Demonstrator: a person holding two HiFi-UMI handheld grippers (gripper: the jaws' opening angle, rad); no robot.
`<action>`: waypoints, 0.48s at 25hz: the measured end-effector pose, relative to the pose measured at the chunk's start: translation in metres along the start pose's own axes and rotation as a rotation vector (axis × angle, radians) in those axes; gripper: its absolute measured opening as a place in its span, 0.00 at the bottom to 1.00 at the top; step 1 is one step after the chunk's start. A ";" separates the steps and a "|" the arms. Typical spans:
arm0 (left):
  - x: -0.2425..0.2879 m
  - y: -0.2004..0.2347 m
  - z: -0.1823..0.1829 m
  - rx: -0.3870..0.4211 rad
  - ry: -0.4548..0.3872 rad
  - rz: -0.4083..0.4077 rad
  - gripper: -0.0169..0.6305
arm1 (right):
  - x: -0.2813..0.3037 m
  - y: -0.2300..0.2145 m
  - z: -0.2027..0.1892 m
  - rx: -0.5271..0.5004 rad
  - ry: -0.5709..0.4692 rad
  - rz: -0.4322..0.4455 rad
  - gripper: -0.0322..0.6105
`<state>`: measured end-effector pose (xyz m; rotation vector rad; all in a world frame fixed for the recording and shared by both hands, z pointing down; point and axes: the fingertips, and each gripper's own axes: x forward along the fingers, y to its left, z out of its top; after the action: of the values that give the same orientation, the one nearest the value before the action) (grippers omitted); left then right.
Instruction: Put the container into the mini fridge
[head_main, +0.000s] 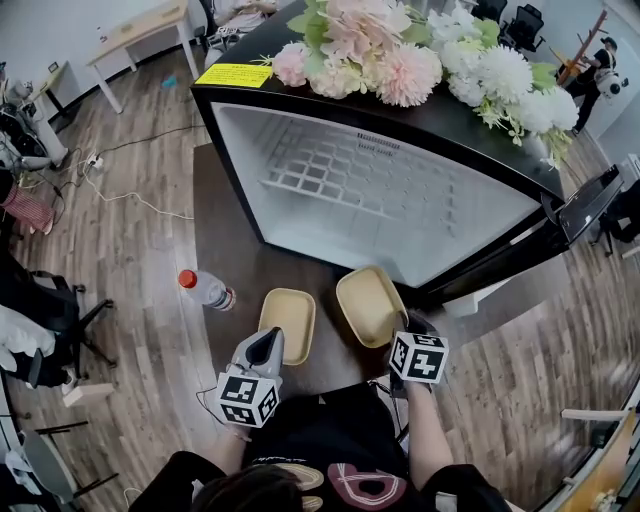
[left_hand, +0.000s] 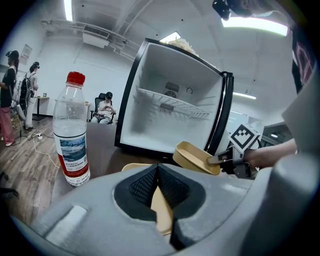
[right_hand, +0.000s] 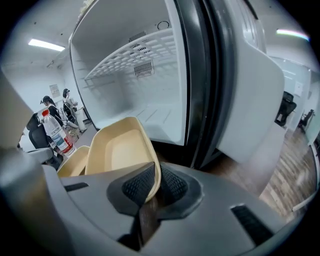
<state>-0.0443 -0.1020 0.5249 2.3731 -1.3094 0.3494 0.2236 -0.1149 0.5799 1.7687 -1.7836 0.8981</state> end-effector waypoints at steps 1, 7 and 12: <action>0.000 0.000 0.000 0.002 0.000 -0.003 0.04 | 0.001 -0.001 0.003 0.003 -0.002 -0.012 0.11; -0.003 0.005 -0.001 -0.001 0.000 0.001 0.04 | 0.007 0.000 0.029 0.026 -0.048 -0.084 0.11; -0.005 0.014 -0.002 -0.004 0.003 0.016 0.04 | 0.015 0.004 0.040 0.067 -0.054 -0.108 0.11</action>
<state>-0.0588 -0.1043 0.5282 2.3593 -1.3270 0.3549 0.2232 -0.1546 0.5631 1.9291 -1.6904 0.8834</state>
